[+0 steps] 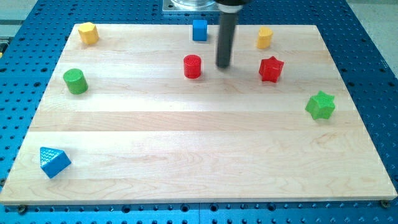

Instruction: Move the red circle into the bottom center

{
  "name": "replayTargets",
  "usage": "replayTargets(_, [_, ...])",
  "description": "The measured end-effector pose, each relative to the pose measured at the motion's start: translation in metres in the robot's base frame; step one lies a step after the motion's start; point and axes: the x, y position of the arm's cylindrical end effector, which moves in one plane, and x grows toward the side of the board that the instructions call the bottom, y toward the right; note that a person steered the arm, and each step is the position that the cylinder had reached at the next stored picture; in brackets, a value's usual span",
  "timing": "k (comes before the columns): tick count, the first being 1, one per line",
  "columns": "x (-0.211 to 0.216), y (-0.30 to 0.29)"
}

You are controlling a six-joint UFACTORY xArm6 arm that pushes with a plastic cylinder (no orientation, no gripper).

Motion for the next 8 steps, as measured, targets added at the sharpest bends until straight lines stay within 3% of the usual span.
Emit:
replayTargets(2, [0.160,-0.108])
replayTargets(3, [0.107,-0.050])
replayTargets(4, [0.041,-0.056])
replayTargets(5, [0.060,-0.119])
replayTargets(6, [0.125,-0.144])
replayTargets(7, [0.089,-0.145])
replayTargets(8, [0.105,-0.193])
